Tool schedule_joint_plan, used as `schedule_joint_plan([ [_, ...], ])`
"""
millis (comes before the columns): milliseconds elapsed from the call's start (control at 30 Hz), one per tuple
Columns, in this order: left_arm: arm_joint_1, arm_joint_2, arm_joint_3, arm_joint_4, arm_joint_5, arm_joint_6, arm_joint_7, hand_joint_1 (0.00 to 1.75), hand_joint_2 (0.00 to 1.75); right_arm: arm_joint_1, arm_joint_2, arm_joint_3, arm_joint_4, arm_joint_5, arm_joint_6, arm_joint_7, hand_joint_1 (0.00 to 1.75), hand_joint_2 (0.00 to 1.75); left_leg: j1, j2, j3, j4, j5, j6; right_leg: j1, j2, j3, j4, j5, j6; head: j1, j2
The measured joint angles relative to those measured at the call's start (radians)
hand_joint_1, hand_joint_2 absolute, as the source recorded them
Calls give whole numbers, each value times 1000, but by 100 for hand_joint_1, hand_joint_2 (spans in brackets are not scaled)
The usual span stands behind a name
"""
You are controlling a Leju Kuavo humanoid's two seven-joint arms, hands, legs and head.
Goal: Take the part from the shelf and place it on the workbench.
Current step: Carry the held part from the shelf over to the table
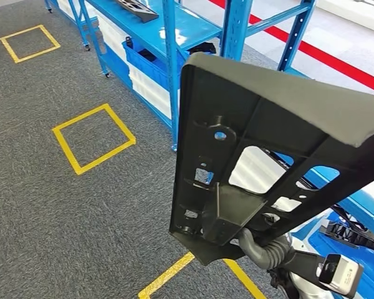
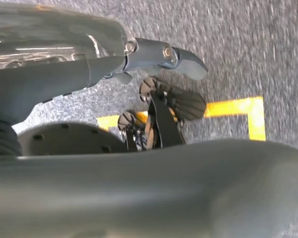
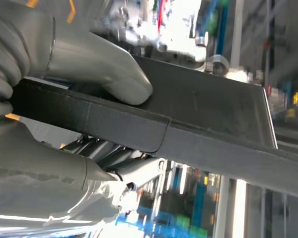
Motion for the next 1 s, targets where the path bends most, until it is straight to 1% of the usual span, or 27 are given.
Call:
schedule_joint_plan([
  [33,1,0,0,0,3,-1,-4,0,175,-6,0,0,1,1,2,0,175,175,2,-9,6,-8,3,5,-1,15,2,7,-10,3,0,0],
  [67,0,0,0,0,8,-3,-7,0,175,-11,-1,1,1,1,4,1,175,175,6,-19,12,-17,6,10,-1,40,-6,32,-28,5,1,0],
  [100,-2,0,0,0,13,-5,-9,0,175,-13,-2,1,2,1,4,1,175,175,9,-28,16,-22,8,14,-2,70,-27,80,-55,5,1,0],
  [133,-4,0,1,0,18,-7,-11,0,175,-15,-3,2,2,1,4,1,175,175,8,-40,17,-23,8,16,-1,93,-61,145,-84,4,2,0],
  [167,-6,-1,1,0,23,-9,-11,0,175,-15,-5,2,2,0,4,1,175,175,8,-52,18,-22,8,18,0,104,-98,210,-107,3,2,0],
  [200,-7,-1,1,0,24,-9,-10,0,175,-14,-6,3,2,-1,4,1,175,175,7,-65,19,-22,7,18,1,108,-127,254,-113,4,2,0],
  [233,-7,-1,2,0,23,-7,-8,0,175,-13,-8,3,2,-3,4,1,175,175,7,-78,21,-22,6,18,1,110,-140,265,-99,4,2,0],
  [267,-6,-2,2,0,20,-3,-5,0,175,-12,-10,2,-1,-5,4,1,175,175,7,-92,24,-21,4,18,1,113,-133,233,-65,5,2,0],
  [300,-5,-2,2,0,15,1,-1,0,175,-10,-13,1,-4,-8,4,0,175,175,7,-106,28,-19,1,16,1,122,-113,173,-20,5,2,0],
  [333,-4,-2,2,0,12,6,3,0,175,-9,-15,-2,-7,-11,5,0,175,175,8,-119,29,-16,-3,13,-1,146,-90,110,16,4,2,0],
  [367,-5,-2,2,0,10,10,6,0,175,-7,-18,-4,-11,-14,8,0,175,175,8,-131,27,-10,-6,9,-3,172,-72,57,41,4,1,0],
  [400,-6,-1,2,0,10,12,9,0,175,-6,-20,-6,-13,-16,10,0,175,175,9,-143,22,-5,-8,5,-4,193,-63,27,51,2,1,0],
  [433,-6,-1,2,0,10,14,11,0,175,-6,-21,-7,-14,-17,13,0,175,175,11,-154,16,-2,-8,0,-3,205,-61,18,48,0,1,0],
  [500,-3,-1,2,0,11,14,13,0,175,-9,-22,-7,-15,-18,16,0,175,175,15,-171,10,0,-9,-7,-2,186,-57,14,48,-7,1,0],
  [533,-2,-1,2,0,13,14,12,0,175,-13,-21,-7,-15,-18,18,0,175,175,14,-162,7,9,-15,-11,-3,173,-53,12,47,-13,1,0],
  [567,-2,-2,2,0,15,12,11,0,175,-16,-20,-6,-15,-18,18,0,175,175,13,-141,-4,33,-29,-16,-5,157,-49,11,46,-19,1,0],
  [633,-5,-2,2,0,17,6,9,0,175,-23,-17,-6,-13,-19,19,5,175,175,15,-85,-59,142,-82,-28,-4,125,-42,10,40,-27,0,0],
  [667,-7,-2,2,0,18,2,8,0,175,-27,-14,-5,-11,-20,19,8,175,175,19,-69,-95,210,-108,-33,-3,108,-40,10,37,-28,0,0],
  [700,-6,-2,2,0,20,-2,8,0,175,-34,-10,-4,-8,-21,19,12,175,175,22,-61,-124,262,-122,-36,-2,93,-37,10,34,-28,0,0],
  [733,-5,-2,2,0,23,-4,8,0,175,-41,-6,-2,-5,-21,19,18,175,175,24,-56,-136,280,-117,-38,-2,79,-34,10,30,-27,0,0],
  [767,-2,-2,2,0,24,-6,8,0,175,-49,-2,1,-2,-23,19,24,175,175,25,-52,-128,259,-93,-38,-2,66,-29,10,26,-26,0,0],
  [800,-1,-2,2,0,25,-7,8,0,175,-58,1,4,0,-24,19,30,175,175,25,-45,-101,203,-57,-36,-2,54,-22,10,21,-24,0,0],
  [833,0,-1,2,0,23,-7,7,0,175,-67,3,7,1,-26,18,35,175,175,22,-27,-68,135,-24,-31,-2,42,-15,10,16,-22,0,0],
  [867,0,1,2,0,22,-7,7,0,175,-74,3,9,3,-29,17,38,175,175,17,-9,-39,76,-2,-26,0,32,-9,9,11,-17,0,0],
  [900,-2,2,2,0,20,-6,5,0,175,-80,4,11,3,-33,16,40,175,175,11,6,-20,37,8,-20,2,21,-5,9,7,-13,0,0],
  [933,-2,4,2,0,21,-5,4,0,175,-83,4,12,3,-36,15,42,175,175,6,13,-14,21,6,-15,3,11,-3,7,3,-7,0,0],
  [1000,-1,8,3,0,26,-3,0,0,175,-89,4,13,3,-41,13,43,175,175,2,0,-15,15,3,-6,4,-8,4,0,-1,3,0,0],
])
